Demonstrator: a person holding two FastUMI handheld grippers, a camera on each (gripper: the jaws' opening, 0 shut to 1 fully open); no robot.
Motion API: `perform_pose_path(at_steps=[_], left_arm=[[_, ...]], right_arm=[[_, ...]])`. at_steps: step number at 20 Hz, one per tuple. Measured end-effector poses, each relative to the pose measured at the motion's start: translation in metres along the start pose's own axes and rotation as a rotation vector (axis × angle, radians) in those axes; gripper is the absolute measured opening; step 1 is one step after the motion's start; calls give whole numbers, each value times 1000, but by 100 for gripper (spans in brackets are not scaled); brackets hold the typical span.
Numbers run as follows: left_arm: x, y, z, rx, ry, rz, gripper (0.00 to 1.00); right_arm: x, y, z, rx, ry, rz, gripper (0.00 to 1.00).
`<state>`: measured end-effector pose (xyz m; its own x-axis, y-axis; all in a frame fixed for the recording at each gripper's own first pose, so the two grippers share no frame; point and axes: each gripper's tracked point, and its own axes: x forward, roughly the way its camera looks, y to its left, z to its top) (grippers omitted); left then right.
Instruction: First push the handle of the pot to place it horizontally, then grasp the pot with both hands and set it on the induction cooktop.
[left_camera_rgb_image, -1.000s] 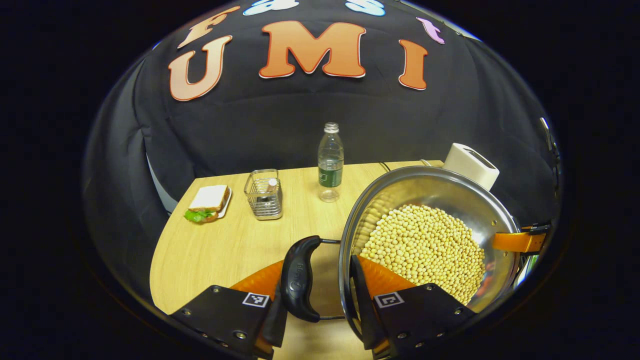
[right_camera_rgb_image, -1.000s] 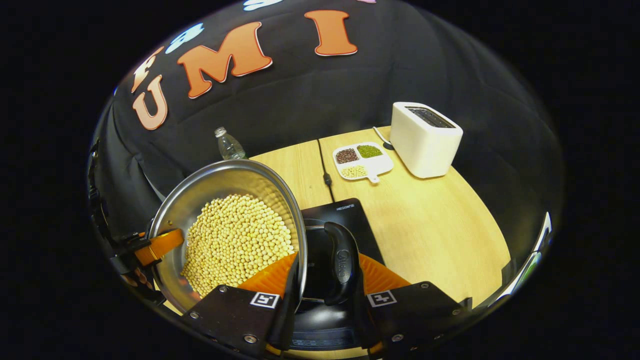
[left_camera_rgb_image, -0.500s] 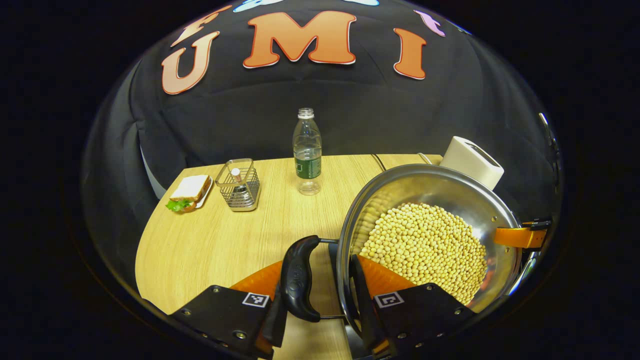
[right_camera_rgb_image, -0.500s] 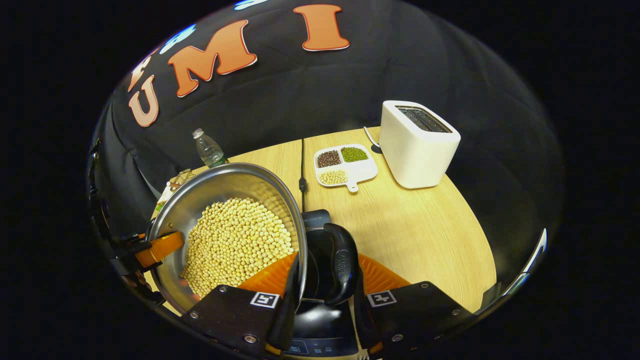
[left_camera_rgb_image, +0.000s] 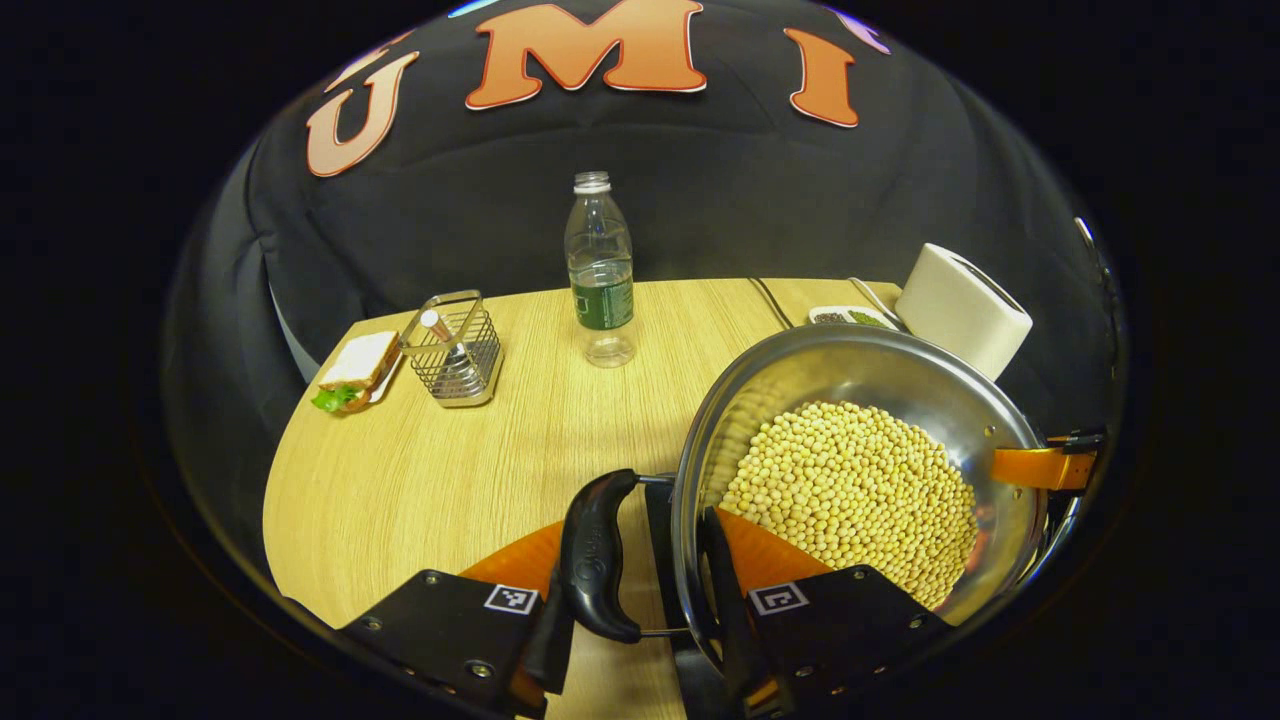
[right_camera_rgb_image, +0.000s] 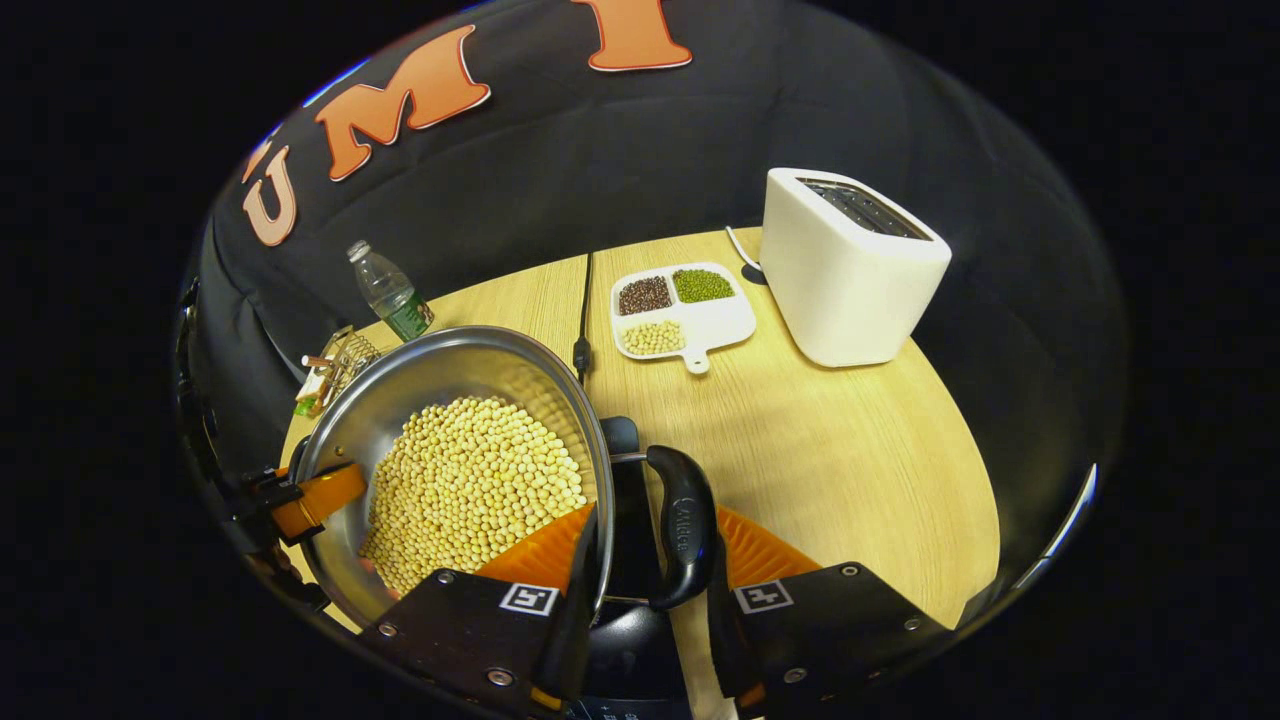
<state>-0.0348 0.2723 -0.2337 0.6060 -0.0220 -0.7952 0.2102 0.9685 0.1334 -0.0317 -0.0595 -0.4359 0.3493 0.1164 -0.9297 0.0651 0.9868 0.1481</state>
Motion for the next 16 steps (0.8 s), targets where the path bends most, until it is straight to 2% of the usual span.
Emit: perform_pose_path(at_steps=[8, 13, 16], left_arm=[[0, 0, -7, -49, 28, -21, 61], [-5, -3, -8, 12, 41, -20, 70], [-23, 2, -3, 12, 22, -34, 74]], right_arm=[[1, -1, -11, 4, 9, -33, 50], [-4, 0, -3, -24, -29, -95, 67], [-21, -3, 8, 9, -70, -111, 80]])
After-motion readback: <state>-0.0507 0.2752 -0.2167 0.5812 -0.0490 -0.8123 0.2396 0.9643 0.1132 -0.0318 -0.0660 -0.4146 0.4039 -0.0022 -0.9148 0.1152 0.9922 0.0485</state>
